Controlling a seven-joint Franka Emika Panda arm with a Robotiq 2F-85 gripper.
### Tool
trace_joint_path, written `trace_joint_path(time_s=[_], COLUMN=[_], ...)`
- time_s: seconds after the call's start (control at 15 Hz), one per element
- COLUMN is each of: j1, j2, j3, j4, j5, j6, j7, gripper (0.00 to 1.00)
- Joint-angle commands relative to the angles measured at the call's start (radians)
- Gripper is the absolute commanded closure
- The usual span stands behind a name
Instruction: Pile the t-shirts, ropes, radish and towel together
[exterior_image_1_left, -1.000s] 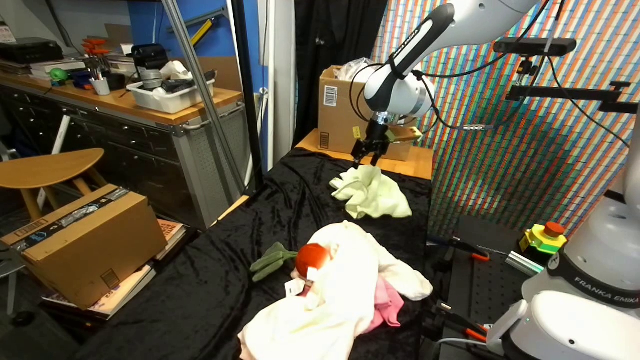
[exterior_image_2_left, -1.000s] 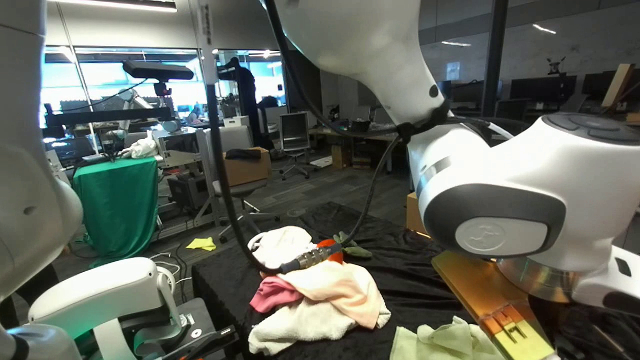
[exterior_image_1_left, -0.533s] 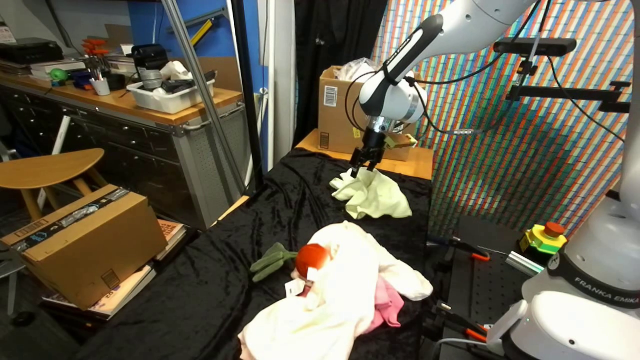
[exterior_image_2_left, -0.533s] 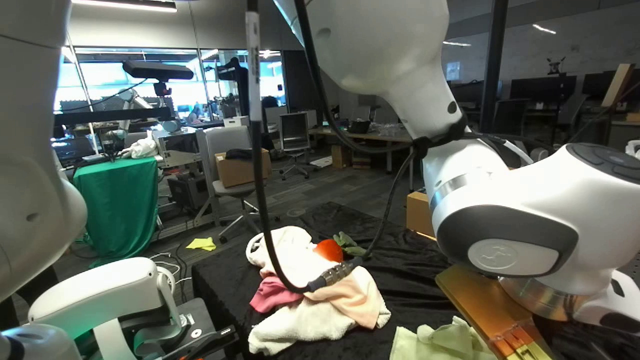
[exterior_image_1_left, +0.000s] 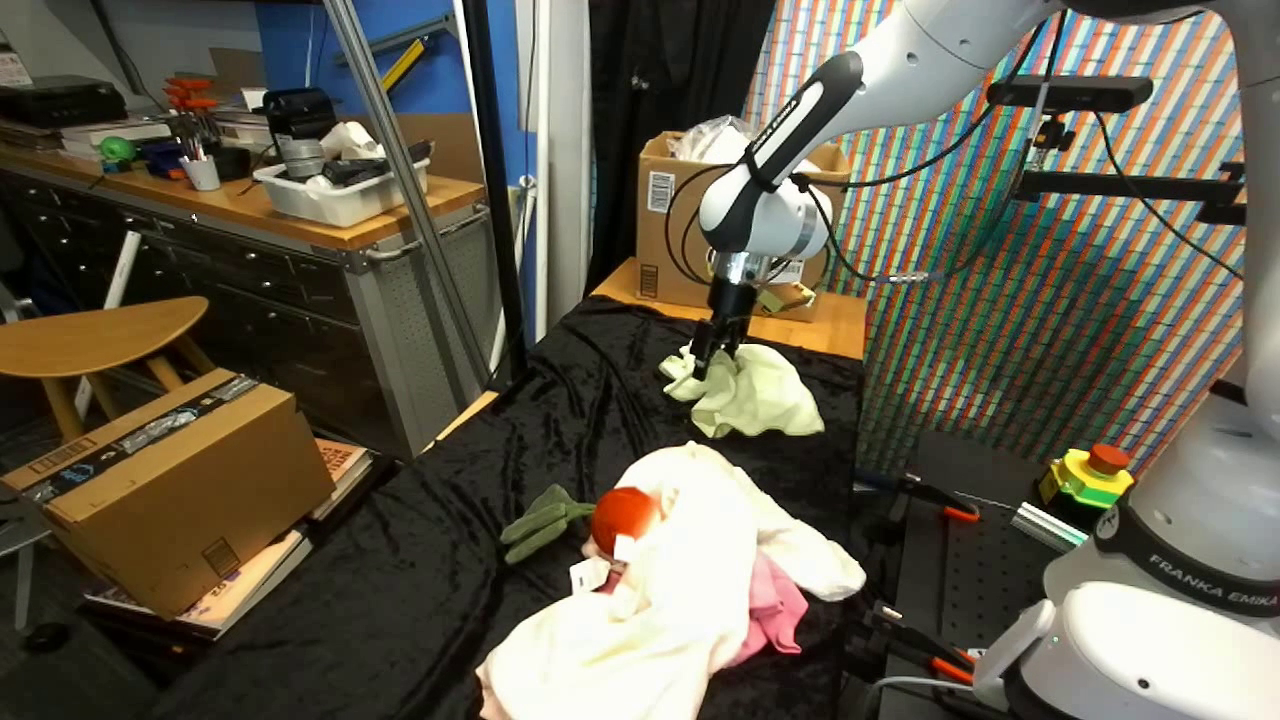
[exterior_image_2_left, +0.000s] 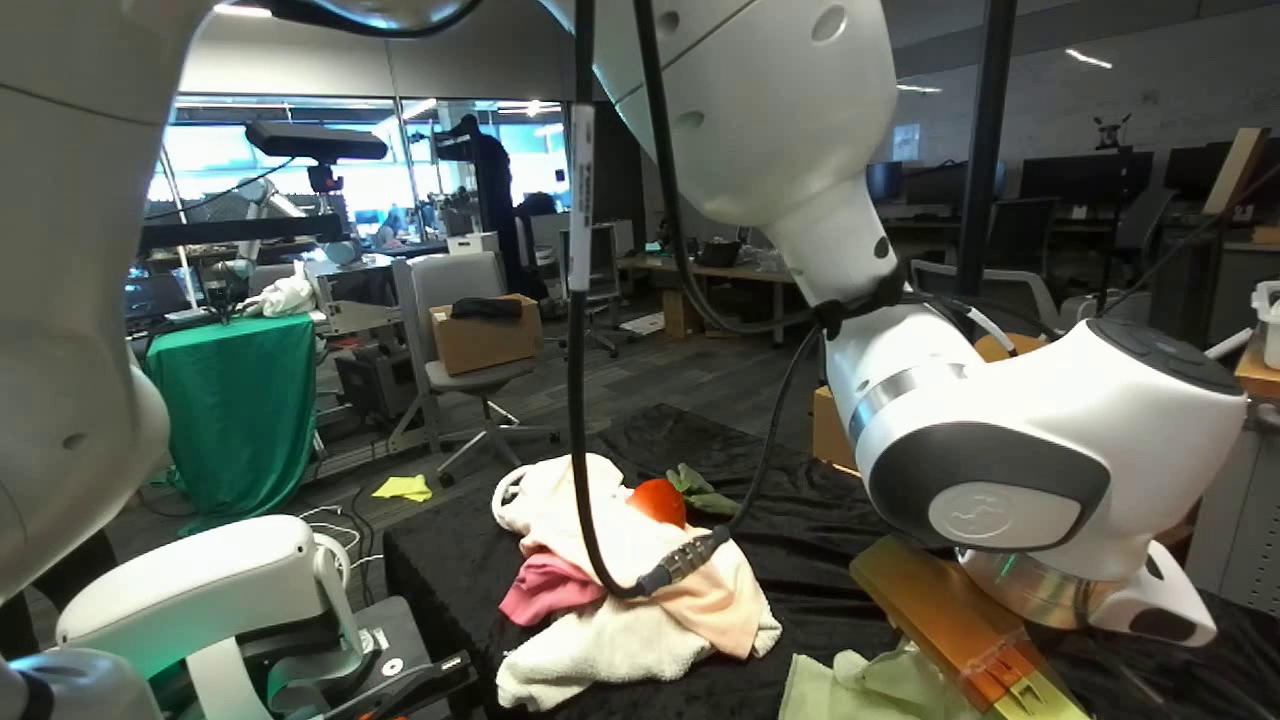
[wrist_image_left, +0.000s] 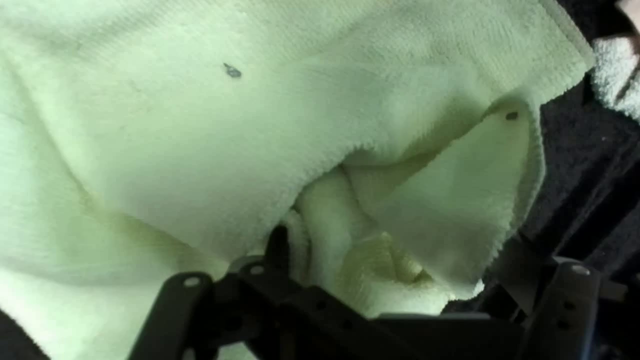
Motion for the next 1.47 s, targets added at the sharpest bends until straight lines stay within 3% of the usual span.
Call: trace_joint_path(time_s=[0.0,0.27,0.33,0.4,0.47,0.53,1.07,1.27,1.4], j1=[0.035,0.045,0.045,0.043,0.043,0.042,0.027,-0.002,-0.024], j2=[0.015,0.012,0.013,0.013,0.015,0.018,0.03,0.018,0.006], j3=[-0.03,-0.042,-0.042,-0.04,-0.04,-0.039,-0.026,-0.002,0.017], j4=[0.021,0.01,0.009,0.008,0.008,0.008,0.005,0.002,-0.003], j5=[-0.083,-0.138,-0.142,-0.143,-0.143,-0.14,-0.119,-0.085,-0.056], j6=[-0.024,-0.003,0.005,0.012,0.02,0.025,0.055,0.031,0.023], j7=[0.028,0.05,0.052,0.053,0.058,0.059,0.091,0.062,0.042], gripper=[0.0,0.0,0.04,0.12,0.29,0.29,0.92,0.99,0.95])
